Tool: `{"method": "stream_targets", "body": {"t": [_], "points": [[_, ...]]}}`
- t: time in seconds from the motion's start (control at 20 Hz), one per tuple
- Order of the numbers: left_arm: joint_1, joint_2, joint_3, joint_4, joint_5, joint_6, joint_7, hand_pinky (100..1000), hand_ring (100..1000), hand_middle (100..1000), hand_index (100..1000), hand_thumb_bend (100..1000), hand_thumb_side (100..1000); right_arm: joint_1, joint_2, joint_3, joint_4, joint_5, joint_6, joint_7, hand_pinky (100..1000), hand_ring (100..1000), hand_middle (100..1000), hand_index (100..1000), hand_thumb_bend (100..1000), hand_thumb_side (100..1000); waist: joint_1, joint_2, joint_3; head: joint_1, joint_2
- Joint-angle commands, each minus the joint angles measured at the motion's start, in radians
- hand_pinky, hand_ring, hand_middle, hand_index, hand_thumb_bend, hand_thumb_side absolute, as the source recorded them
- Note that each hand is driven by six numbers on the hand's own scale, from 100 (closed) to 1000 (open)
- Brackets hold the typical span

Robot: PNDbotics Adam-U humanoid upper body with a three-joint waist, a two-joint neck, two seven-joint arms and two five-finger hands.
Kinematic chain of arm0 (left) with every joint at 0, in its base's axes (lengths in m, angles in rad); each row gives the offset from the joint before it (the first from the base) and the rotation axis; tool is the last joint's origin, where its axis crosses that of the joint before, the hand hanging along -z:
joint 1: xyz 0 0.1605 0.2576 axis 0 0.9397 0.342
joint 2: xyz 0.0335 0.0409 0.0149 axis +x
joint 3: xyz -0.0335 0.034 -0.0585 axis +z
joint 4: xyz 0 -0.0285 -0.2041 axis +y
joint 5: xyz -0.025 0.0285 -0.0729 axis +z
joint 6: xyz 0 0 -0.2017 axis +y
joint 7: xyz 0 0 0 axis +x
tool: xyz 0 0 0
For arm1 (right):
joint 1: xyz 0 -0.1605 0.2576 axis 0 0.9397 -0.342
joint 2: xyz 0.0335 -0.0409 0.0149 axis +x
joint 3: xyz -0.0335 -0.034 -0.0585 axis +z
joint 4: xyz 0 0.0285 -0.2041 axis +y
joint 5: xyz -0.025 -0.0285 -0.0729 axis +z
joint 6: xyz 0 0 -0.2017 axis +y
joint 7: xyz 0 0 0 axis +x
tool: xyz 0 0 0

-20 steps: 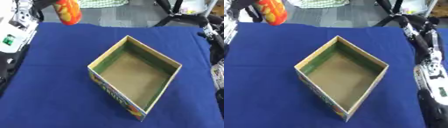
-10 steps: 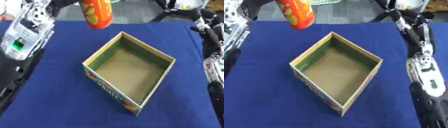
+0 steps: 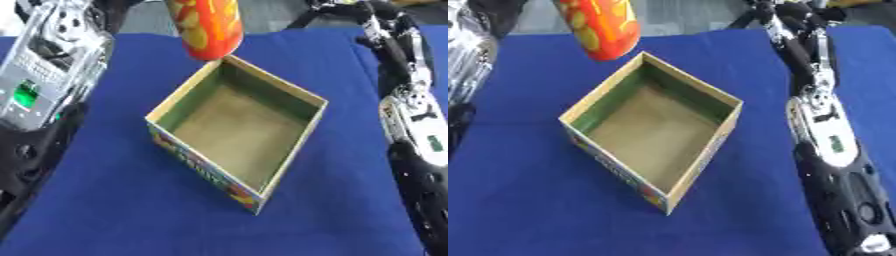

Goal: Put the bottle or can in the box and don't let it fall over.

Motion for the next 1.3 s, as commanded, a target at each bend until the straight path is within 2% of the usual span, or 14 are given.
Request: {"method": "stream_targets", "body": {"t": [0.05, 0.5, 0.8, 0.9, 1.0, 1.05, 1.1, 1.15, 1.25, 1.3], "points": [[-0.003, -0.018, -0.011, -0.040, -0.008, 0.017, -0.004, 794, 1000, 810, 467, 223, 495, -0.007, -0.020, -0.010, -0.013, 0.009, -0.002, -0.007, 754, 945, 1000, 781, 697, 441, 0.002, -0.026, 0.002, -0.002, 0.010], [0.046, -0.070, -0.040, -0.012, -0.045, 0.024, -0.009, 790, 1000, 806, 468, 235, 503, -0.005, -0.019, -0.013, -0.013, 0.008, -0.004, -0.011, 754, 945, 1000, 780, 696, 440, 0.003, -0.018, -0.003, 0.011, 0.011], [0.076, -0.094, -0.051, 0.030, -0.078, -0.017, -0.004, 790, 1000, 807, 471, 246, 514, -0.007, -0.017, -0.012, -0.016, 0.007, -0.005, -0.011, 755, 946, 1000, 780, 696, 437, 0.002, -0.009, -0.012, 0.012, -0.001], [0.083, -0.099, -0.056, 0.050, -0.087, -0.035, -0.004, 794, 1000, 816, 496, 291, 520, -0.008, -0.017, -0.012, -0.016, 0.005, -0.006, -0.011, 755, 946, 1000, 780, 695, 438, 0.003, -0.006, -0.014, 0.012, -0.003], [0.086, -0.101, -0.060, 0.065, -0.102, -0.057, -0.011, 826, 1000, 899, 769, 543, 569, -0.008, -0.017, -0.012, -0.017, 0.004, -0.006, -0.011, 755, 946, 1000, 780, 695, 438, 0.004, -0.003, -0.015, 0.012, -0.006], [0.085, -0.099, -0.066, 0.071, -0.114, -0.070, -0.022, 845, 1000, 925, 861, 632, 580, -0.007, -0.017, -0.012, -0.017, 0.003, -0.006, -0.011, 755, 946, 1000, 780, 695, 438, 0.004, -0.002, -0.016, 0.013, -0.007], [0.084, -0.096, -0.071, 0.079, -0.130, -0.083, -0.037, 861, 1000, 941, 911, 706, 604, -0.007, -0.018, -0.012, -0.017, 0.002, -0.007, -0.011, 755, 946, 1000, 780, 694, 438, 0.005, -0.001, -0.016, 0.013, -0.008], [0.084, -0.095, -0.073, 0.088, -0.147, -0.092, -0.054, 882, 1000, 956, 969, 817, 653, -0.007, -0.018, -0.012, -0.017, 0.002, -0.007, -0.011, 755, 946, 1000, 780, 694, 439, 0.005, -0.001, -0.016, 0.014, -0.008], [0.084, -0.092, -0.072, 0.110, -0.180, -0.102, -0.086, 896, 1000, 957, 988, 882, 669, -0.007, -0.018, -0.012, -0.019, 0.000, -0.007, -0.012, 755, 946, 1000, 780, 693, 444, 0.005, 0.001, -0.016, 0.015, -0.009], [0.085, -0.092, -0.071, 0.122, -0.197, -0.104, -0.100, 897, 1000, 957, 987, 887, 670, -0.007, -0.018, -0.012, -0.020, -0.001, -0.007, -0.012, 756, 946, 1000, 781, 693, 444, 0.005, 0.001, -0.016, 0.015, -0.009]]}}
